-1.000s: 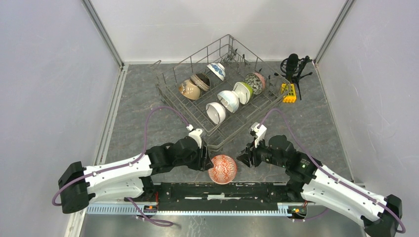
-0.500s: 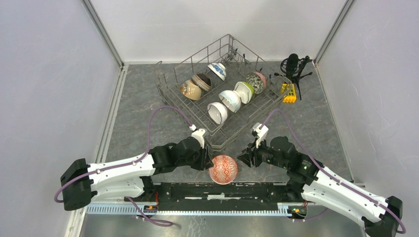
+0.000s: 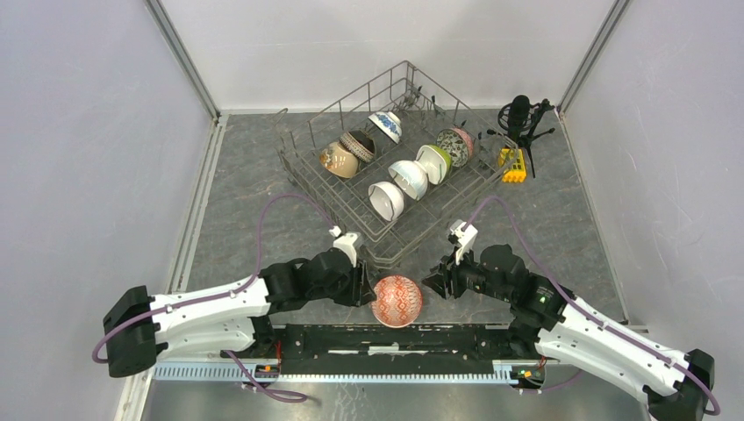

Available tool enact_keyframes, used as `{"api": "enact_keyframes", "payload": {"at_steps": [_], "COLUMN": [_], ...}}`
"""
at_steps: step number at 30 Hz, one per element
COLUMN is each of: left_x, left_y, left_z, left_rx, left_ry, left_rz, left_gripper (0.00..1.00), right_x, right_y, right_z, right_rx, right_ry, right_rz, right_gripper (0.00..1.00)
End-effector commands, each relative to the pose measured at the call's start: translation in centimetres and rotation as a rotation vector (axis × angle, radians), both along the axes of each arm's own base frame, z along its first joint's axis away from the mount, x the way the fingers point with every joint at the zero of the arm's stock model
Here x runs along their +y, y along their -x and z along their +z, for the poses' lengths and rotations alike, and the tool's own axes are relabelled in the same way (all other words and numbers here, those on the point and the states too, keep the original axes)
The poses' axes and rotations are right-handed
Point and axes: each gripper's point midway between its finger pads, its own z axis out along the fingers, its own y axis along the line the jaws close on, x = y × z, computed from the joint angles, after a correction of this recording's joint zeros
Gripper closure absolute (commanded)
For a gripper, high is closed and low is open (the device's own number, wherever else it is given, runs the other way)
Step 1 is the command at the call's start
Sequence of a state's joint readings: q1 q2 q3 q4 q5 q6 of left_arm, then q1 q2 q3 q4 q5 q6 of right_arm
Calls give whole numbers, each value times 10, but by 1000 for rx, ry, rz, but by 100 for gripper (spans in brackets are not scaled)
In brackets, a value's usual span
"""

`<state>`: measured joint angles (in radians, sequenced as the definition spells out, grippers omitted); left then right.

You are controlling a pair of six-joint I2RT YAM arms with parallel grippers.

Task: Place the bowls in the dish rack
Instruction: Pick up the bowl from the center of the board.

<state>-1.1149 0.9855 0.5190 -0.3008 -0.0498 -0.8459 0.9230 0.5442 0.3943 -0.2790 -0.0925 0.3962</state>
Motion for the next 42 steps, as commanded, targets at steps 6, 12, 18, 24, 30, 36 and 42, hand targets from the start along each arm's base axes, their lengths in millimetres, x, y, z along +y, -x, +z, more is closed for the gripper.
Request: {"api": "enact_keyframes", "payload": {"at_steps": [6,12,18,24,30,36,42], "left_x": [11,7,0,-7,-13,-19,-24], "left_y": [-1,0,2,3,5,5,6], "left_z": [13,16,14,18,22,24,20], "left_rx": [3,3,2,-10,-16,-25,-27], "left_ry": [107,130,105,101,100,86,54], "left_rz": [149,166,159,152,139,127,111], "left_gripper": [55,58,58,58,58,55,56], "right_x": [3,2,0,-3,-5,-5,-7], "right_y": [-1,0,1,2,3,3,4], "right_z": [6,3,3,2,0,-2,-2], "right_rx": [-20,-21,-24,-26,-23,-22,-23], "right_ry": [-35,-32,-32,-28,-28,-29,-26], "right_rz": [-6,-6,-8,-13,-15,-15,-16], "right_gripper": [55,55,55,55,55,55,55]}}
